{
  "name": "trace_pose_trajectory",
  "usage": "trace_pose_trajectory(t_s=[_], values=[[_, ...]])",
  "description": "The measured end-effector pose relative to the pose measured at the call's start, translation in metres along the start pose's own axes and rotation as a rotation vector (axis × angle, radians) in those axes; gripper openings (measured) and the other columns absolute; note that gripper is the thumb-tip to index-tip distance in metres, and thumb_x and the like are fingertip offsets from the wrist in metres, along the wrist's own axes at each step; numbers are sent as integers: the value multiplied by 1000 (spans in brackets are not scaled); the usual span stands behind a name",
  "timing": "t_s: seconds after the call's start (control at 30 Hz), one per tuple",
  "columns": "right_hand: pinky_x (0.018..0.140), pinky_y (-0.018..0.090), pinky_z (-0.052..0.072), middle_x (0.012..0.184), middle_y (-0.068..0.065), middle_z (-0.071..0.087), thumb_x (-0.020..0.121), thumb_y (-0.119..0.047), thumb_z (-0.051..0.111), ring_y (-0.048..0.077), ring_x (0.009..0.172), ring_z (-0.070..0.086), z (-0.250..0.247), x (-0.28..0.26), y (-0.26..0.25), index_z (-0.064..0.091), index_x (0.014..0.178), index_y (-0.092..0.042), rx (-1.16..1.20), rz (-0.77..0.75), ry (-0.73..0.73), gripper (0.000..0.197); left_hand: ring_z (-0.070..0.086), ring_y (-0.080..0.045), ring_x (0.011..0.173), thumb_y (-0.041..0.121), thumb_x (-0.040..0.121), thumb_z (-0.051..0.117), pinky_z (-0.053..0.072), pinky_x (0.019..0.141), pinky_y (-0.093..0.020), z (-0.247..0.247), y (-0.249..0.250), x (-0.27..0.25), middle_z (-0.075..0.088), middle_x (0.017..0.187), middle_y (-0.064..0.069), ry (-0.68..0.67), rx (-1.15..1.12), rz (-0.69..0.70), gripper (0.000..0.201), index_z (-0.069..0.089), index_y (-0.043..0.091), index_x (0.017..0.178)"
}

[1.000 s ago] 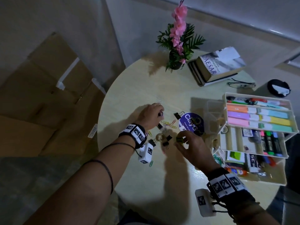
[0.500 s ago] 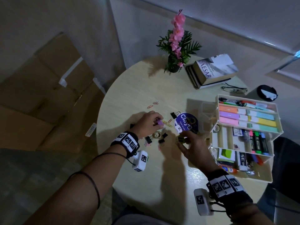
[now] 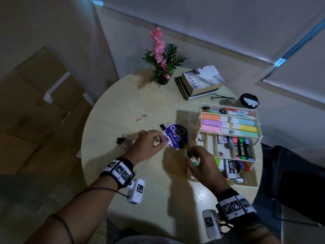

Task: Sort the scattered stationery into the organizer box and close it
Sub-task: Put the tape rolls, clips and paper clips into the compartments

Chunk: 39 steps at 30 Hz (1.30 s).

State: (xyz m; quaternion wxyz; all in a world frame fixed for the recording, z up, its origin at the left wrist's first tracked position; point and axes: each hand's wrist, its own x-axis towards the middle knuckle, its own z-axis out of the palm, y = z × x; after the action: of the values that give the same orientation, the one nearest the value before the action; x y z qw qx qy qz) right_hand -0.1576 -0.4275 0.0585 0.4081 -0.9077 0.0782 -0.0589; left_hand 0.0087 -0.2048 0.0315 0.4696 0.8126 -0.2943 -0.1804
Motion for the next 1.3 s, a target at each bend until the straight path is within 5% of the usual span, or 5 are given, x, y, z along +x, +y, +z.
trace_pose_trajectory(t_s=[0.27, 0.5, 0.9, 1.1, 1.3], values=[[77, 36, 53, 97, -5, 60, 91, -12, 79, 12, 89, 60, -61, -16, 41, 63, 104, -19, -27, 29, 173, 22, 69, -8, 94, 15, 90, 79, 57, 81, -23, 59, 76, 7, 76, 102, 9, -10, -3, 122, 7, 75, 16, 96], [76, 38, 55, 101, -2, 61, 91, -15, 78, 14, 88, 60, -90, -21, 68, 62, 106, -18, -45, 88, 231, 23, 55, -14, 111, 26, 93, 77, 51, 87, -31, 106, 100, 25, 67, 124, 11, -67, 305, 80, 7, 76, 21, 97], [76, 34, 54, 99, -5, 64, 99, -26, 73, 11, 88, 59, -110, -19, 101, 66, 106, -18, -75, 51, 163, 13, 53, -15, 91, 24, 94, 73, 38, 72, -26, 131, 113, 40, 73, 105, 12, -6, 591, 67, 8, 77, 24, 101], [85, 27, 52, 109, 0, 68, 98, -20, 73, 14, 98, 63, -110, -16, 109, 73, 100, -11, -82, -5, 140, 9, 52, -22, 101, 21, 94, 73, 53, 78, -39, 138, 109, 44, 69, 115, 3, -7, 686, 72, 10, 80, 20, 100], [92, 32, 55, 120, 2, 67, 98, -21, 69, 14, 106, 63, -111, -15, 110, 75, 104, -9, -72, -25, 88, 14, 51, -20, 105, 21, 94, 72, 53, 82, -34, 145, 114, 39, 62, 116, 2, 27, 710, 59, 13, 77, 17, 106]])
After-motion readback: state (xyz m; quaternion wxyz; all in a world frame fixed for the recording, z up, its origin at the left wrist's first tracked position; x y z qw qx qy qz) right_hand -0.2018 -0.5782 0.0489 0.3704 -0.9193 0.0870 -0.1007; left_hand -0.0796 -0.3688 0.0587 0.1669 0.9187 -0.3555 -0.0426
